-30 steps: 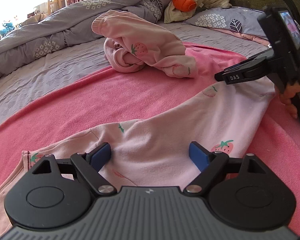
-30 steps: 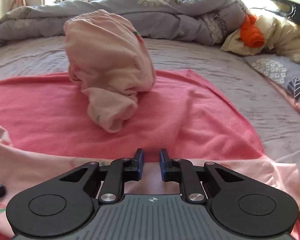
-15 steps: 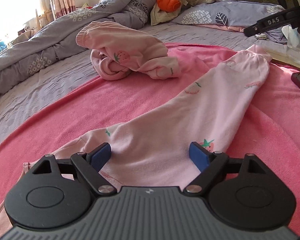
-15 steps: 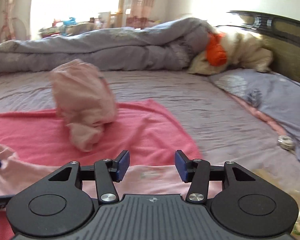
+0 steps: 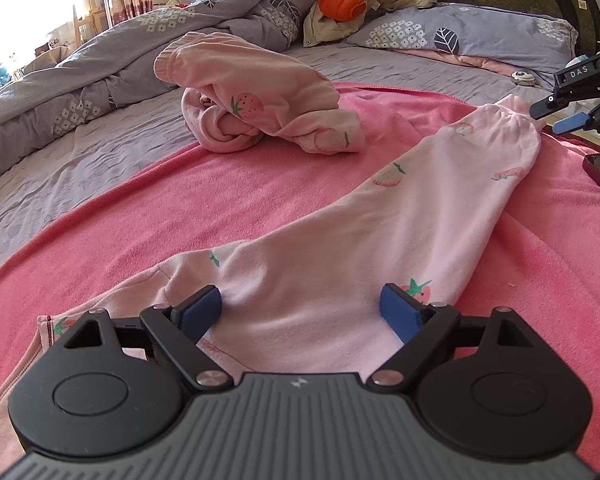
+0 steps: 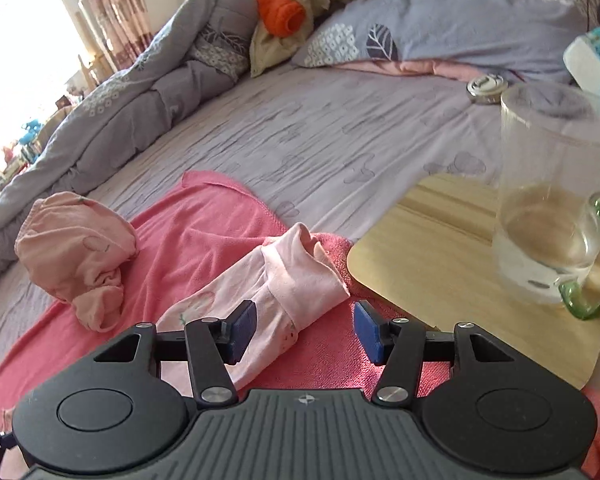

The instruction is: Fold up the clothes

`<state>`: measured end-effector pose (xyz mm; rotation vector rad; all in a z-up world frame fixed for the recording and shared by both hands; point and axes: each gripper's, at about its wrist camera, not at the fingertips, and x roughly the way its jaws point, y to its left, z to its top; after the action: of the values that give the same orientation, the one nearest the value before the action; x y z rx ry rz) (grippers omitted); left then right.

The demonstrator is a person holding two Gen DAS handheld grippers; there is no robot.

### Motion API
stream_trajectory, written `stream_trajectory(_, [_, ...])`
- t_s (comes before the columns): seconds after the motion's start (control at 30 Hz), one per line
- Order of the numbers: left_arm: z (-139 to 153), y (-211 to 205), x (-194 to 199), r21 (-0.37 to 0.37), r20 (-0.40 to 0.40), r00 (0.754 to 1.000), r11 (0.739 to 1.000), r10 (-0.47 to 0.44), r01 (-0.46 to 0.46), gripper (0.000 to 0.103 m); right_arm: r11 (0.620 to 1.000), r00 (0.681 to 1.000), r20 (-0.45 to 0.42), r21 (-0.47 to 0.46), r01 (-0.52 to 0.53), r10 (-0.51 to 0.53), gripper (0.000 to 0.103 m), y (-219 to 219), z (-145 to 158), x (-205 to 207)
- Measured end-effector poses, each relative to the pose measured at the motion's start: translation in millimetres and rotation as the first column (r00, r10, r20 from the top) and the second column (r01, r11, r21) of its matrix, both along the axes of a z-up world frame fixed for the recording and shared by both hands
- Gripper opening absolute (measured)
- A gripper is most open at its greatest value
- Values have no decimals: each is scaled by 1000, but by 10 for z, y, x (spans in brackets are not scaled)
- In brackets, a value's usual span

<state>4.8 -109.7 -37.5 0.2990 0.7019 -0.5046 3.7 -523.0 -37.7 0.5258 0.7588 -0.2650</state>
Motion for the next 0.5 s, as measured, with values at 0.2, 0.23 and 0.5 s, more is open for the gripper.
stream_trajectory(0.2, [-3, -5, -8, 1, 2, 1000, 1000, -1, 1, 89, 996, 998, 3, 64, 65, -65, 53, -39, -143, 182])
stream_trajectory(0.23, [-5, -6, -8, 2, 2, 1000, 1000, -1, 1, 89, 994, 997, 6, 82, 77, -78, 53, -44, -162, 205])
stream_trajectory(0.5, [68, -271, -263, 115, 92, 996, 993, -21, 10, 85, 989, 996, 10, 114, 91, -92, 24, -34, -164, 291])
